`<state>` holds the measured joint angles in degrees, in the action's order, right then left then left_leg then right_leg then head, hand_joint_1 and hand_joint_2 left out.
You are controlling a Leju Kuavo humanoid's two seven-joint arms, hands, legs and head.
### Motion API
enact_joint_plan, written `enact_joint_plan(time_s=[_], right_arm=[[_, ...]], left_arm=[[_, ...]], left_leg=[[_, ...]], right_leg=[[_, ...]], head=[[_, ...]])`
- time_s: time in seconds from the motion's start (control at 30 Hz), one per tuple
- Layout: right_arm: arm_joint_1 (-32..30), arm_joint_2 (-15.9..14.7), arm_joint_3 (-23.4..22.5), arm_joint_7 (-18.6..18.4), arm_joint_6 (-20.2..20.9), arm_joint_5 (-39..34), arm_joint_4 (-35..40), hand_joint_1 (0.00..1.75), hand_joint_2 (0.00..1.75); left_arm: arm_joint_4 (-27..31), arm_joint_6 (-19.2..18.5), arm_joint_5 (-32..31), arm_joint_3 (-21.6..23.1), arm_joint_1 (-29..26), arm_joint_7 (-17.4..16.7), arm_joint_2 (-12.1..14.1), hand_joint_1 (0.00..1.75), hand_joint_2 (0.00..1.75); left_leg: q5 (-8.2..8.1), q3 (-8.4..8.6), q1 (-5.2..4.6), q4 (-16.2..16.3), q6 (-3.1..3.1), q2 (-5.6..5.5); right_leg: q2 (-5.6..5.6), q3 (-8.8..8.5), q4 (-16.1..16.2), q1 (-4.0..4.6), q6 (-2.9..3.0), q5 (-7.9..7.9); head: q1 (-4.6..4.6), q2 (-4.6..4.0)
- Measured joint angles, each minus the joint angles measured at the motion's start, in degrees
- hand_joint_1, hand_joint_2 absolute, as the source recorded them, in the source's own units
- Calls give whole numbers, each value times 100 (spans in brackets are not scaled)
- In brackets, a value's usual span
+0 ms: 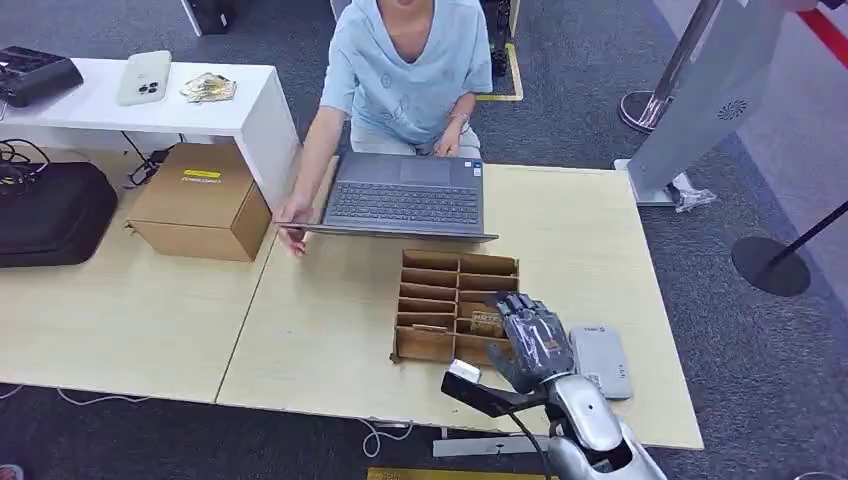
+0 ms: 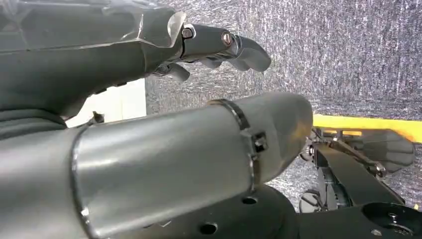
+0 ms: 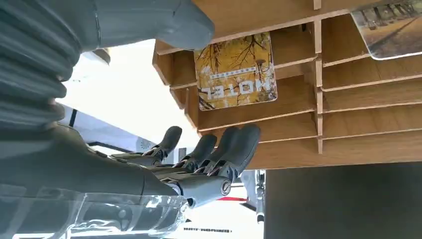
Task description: Pass the card to the sensor for recognition and then transmit it.
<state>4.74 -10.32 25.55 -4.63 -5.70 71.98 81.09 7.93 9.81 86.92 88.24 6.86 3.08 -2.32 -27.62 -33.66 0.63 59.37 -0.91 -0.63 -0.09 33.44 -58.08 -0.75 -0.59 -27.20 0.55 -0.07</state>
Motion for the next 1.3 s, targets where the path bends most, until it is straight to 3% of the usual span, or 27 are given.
enact_joint_plan(time_s=[0.97, 1.17, 1.3], right_arm=[[181, 15, 44, -74, 68, 175, -260, 70, 175], [230, 17, 70, -87, 85, 184, -326, 77, 175], [276, 17, 92, -94, 92, 184, -367, 103, 175]], left_arm=[[0, -15, 70, 0, 1, 24, -13, 0, 0], [0, -22, 85, 0, 0, 37, -15, 0, 0], [0, -24, 92, 0, 0, 37, -13, 0, 0]], left_leg=[[0, -1, 0, 0, 0, 0], [0, -1, 0, 0, 0, 0], [0, -1, 0, 0, 0, 0]], right_leg=[[0, 0, 0, 0, 0, 0], [0, 0, 0, 0, 0, 0], [0, 0, 0, 0, 0, 0]], head=[[0, 0], [0, 0], [0, 0]])
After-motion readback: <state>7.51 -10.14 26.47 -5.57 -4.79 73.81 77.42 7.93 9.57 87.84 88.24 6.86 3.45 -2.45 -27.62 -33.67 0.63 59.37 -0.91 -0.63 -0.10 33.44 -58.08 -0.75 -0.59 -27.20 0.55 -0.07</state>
